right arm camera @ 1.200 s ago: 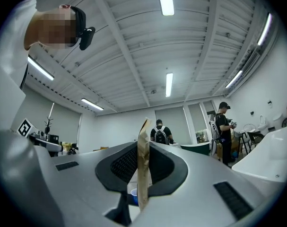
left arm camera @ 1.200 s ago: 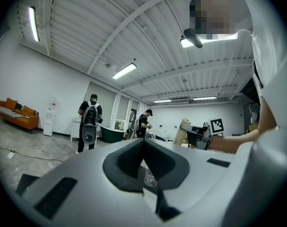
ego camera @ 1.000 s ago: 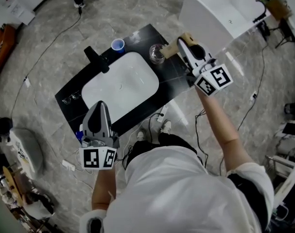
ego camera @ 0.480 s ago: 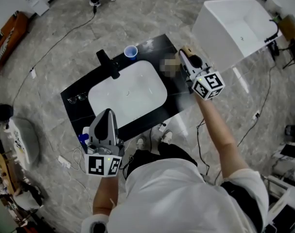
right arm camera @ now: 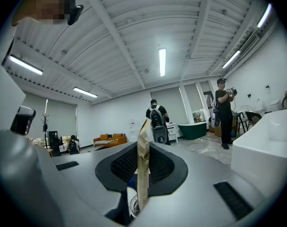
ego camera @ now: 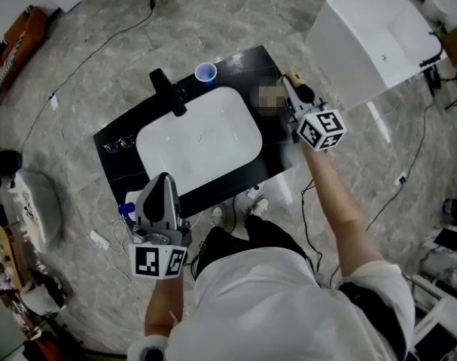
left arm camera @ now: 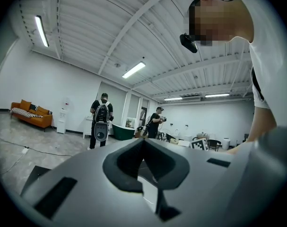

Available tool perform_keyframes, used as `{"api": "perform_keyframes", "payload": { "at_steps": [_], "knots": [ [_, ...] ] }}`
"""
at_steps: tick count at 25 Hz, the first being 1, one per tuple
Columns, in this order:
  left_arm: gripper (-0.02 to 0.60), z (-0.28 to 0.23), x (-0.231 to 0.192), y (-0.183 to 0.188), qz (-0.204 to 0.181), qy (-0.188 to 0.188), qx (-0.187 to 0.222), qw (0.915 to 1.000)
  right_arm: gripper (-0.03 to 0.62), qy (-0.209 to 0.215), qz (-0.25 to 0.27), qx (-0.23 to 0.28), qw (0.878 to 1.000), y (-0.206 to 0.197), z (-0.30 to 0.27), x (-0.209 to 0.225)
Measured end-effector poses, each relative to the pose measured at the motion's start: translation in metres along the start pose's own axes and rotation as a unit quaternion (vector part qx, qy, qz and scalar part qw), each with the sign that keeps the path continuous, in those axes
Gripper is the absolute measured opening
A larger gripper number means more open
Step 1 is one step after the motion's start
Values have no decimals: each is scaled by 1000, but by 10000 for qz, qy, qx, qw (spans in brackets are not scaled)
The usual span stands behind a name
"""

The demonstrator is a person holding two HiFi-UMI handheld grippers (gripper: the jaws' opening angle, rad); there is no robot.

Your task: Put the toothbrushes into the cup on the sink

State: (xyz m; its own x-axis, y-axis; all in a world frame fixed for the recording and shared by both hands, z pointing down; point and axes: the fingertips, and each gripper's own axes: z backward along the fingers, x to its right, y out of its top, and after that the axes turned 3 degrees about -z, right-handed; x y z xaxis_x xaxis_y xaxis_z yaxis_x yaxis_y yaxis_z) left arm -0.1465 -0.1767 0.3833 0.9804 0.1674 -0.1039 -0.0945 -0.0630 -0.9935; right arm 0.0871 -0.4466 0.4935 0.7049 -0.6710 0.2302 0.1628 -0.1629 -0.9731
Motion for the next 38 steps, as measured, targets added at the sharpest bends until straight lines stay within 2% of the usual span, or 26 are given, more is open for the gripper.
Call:
{"api": "perform_keyframes", "payload": {
  "at_steps": [3, 16, 23, 28, 33, 38],
  "knots": [
    [-2, -2, 1, -1, -10, 53, -49, 10000, 61, -13, -144, 26, 9999, -9, -2, 5],
    [-2, -2, 5, 3, -43, 146, -26, 9999, 65, -40, -189, -159, 9997, -29, 0, 11],
    [-2, -4, 10, 1, -19, 89, -13, 10000, 112, -107, 17, -183, 9998, -26, 7, 13],
    [-2, -6, 16, 3, 17, 14, 26, 10000, 141, -306, 85, -114, 9994, -16, 18, 24],
    [-2, -6, 19, 5, 49, -61, 95, 9999, 143, -585, 328, -23, 9977, -4, 40, 37],
    [-2, -6, 22, 7, 40, -140, 186, 9997, 143, -1028, 138, 48, 9946, 1, 84, 51]
  ]
}}
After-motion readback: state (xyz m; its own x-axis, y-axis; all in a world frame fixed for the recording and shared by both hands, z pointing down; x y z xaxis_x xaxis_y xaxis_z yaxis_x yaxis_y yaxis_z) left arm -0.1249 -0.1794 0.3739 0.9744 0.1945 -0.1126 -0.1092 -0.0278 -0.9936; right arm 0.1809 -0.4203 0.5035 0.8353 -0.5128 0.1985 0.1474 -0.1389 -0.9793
